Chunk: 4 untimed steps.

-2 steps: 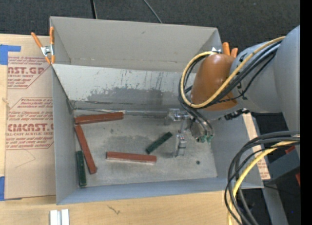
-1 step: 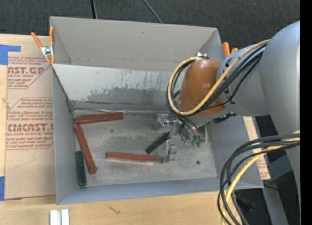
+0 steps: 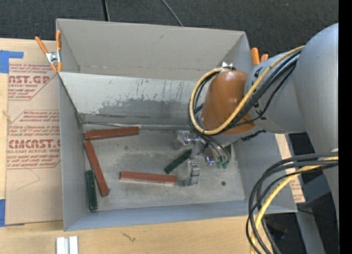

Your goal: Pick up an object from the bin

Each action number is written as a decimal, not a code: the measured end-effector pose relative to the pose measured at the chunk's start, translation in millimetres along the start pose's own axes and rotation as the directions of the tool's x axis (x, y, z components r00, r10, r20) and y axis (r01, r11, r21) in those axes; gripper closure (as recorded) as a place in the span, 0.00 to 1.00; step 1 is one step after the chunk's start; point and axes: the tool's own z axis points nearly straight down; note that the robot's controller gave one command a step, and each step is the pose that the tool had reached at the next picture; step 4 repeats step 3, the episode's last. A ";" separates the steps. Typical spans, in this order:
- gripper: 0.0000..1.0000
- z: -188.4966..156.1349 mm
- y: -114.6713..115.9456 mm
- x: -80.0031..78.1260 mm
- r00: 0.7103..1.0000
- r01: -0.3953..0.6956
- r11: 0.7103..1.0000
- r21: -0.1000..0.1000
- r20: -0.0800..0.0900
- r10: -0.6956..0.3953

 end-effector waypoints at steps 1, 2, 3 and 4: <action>1.00 -5.6 23.7 8.7 0.982 0.187 0.982 -0.002 -0.005 -0.187; 1.00 -7.6 12.0 4.2 0.978 0.211 0.978 -0.003 -0.005 -0.211; 1.00 -170.9 60.9 28.5 0.976 0.217 0.976 -0.002 -0.001 -0.217; 1.00 -170.9 60.9 28.5 0.976 0.217 0.976 -0.002 -0.001 -0.217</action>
Offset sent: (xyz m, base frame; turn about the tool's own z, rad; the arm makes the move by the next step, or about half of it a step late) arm 0.0000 0.0000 0.0000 0.0000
